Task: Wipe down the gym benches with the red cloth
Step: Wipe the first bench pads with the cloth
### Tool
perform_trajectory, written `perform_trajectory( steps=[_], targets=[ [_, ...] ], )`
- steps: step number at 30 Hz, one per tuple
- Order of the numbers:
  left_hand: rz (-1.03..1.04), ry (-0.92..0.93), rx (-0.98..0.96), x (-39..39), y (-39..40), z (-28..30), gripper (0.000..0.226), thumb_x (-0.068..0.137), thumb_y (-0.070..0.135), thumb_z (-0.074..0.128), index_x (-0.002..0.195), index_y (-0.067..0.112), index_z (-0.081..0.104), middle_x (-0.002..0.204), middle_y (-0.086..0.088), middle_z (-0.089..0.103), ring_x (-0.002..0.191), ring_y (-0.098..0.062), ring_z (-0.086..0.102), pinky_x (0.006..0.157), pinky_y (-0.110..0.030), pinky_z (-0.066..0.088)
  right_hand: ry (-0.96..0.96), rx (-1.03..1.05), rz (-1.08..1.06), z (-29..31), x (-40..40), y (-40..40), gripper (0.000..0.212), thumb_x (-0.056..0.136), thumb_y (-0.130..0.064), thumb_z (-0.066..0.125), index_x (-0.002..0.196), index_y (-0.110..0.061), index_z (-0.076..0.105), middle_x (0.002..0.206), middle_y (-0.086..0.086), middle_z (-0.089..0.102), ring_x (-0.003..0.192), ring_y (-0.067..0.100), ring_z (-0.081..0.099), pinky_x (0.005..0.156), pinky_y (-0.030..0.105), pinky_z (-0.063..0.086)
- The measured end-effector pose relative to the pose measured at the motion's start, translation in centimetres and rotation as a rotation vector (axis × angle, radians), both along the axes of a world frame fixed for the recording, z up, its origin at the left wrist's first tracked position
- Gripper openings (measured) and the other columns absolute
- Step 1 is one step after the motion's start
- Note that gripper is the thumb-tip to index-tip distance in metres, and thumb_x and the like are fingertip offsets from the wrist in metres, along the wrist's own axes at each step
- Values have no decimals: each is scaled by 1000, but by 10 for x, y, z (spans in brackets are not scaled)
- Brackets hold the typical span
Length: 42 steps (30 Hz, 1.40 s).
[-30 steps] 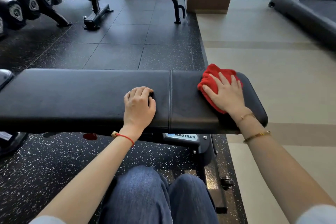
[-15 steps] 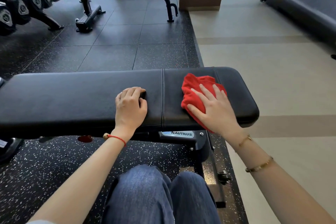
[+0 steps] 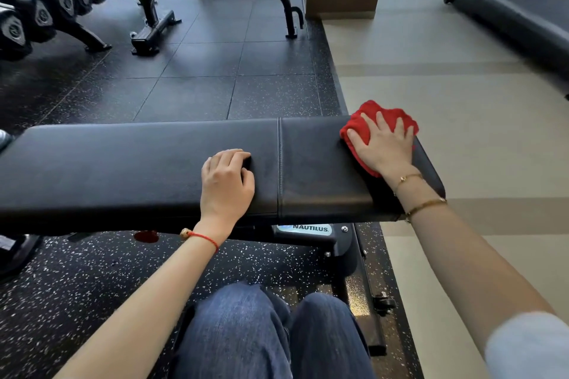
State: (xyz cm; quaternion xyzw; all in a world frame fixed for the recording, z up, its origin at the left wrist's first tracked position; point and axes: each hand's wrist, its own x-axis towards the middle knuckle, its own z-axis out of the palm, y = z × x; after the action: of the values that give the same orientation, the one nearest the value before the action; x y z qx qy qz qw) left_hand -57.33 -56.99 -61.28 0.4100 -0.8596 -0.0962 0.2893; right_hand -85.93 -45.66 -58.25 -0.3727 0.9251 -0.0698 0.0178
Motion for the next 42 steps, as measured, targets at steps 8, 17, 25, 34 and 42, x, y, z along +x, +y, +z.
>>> perform_trajectory(
  steps=[8,17,25,34,42],
  targets=[
    [7,32,32,1,-1,2,30,89,9,55,117,11,66,122,-7,65,120,-26,56,111,-48,37,-1,-33,437,-1,89,-50,65,92,-70,29,151,-43,26,162,-5,21,148,36,12,121,52,3],
    [85,-43,-69,42,-24,6,27,86,13,61,112,13,68,115,-5,68,116,-27,57,104,-43,39,51,-69,471,-7,80,6,64,92,-67,27,151,-43,25,162,-6,22,149,31,12,122,49,7],
    [178,-24,-11,49,-31,4,25,87,13,57,111,14,66,117,-2,66,118,-27,54,106,-45,36,-4,-3,412,-1,91,-84,64,96,-67,23,153,-40,19,164,-2,13,150,38,4,121,52,-2],
    [190,64,27,51,-29,7,24,90,10,53,110,11,66,115,-5,67,114,-26,57,107,-44,36,-23,-88,765,-5,152,-68,65,92,-70,30,151,-45,24,162,-5,21,150,34,8,122,47,-3],
    [179,48,26,52,-29,5,24,86,12,56,108,12,66,112,-4,66,112,-25,57,106,-42,36,-218,-403,477,3,133,-32,62,99,-48,44,151,-16,33,156,10,33,148,28,16,122,44,9]
  ],
)
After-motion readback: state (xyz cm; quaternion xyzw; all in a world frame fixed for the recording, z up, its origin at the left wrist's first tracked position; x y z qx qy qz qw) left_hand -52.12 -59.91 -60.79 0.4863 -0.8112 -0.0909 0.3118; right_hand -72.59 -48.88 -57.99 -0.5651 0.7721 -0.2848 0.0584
